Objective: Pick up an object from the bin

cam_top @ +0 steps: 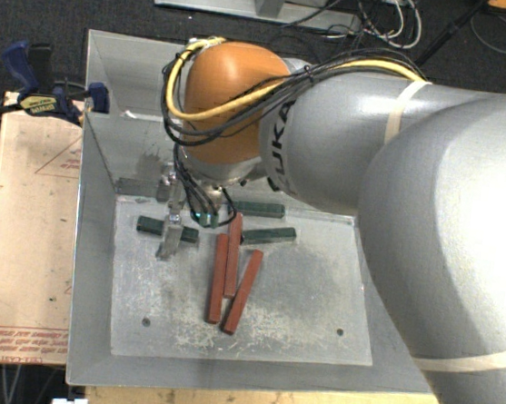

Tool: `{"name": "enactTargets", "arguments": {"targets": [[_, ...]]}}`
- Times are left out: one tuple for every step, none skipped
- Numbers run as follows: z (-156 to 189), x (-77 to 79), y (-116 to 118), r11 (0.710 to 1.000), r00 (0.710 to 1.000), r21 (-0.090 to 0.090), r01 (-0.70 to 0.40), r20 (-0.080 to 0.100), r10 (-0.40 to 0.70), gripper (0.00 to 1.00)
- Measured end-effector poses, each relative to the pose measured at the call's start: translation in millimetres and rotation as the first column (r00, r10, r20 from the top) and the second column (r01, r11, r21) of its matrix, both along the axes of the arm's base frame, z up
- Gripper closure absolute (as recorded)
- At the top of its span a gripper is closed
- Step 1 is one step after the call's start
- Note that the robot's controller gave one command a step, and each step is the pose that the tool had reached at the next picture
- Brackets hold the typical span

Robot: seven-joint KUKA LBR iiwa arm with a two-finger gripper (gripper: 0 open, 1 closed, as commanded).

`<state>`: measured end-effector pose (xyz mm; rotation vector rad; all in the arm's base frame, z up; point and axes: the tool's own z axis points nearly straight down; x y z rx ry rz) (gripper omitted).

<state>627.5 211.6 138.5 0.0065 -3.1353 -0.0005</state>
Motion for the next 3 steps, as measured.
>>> {"name": "enactTargets", "arguments": {"targets": [[5.4,1.9,-0.8,1.0,1.0,0.001,0.003,0.007,-0.003,0.0],[-67.9,5.7,-43.8,0.998,0.997,0.001,-0.07,0.008,0.07,1.0],[-67.9,5.7,-43.8,0.998,0.997,0.001,-0.071,0.008,0.071,1.0]]}}
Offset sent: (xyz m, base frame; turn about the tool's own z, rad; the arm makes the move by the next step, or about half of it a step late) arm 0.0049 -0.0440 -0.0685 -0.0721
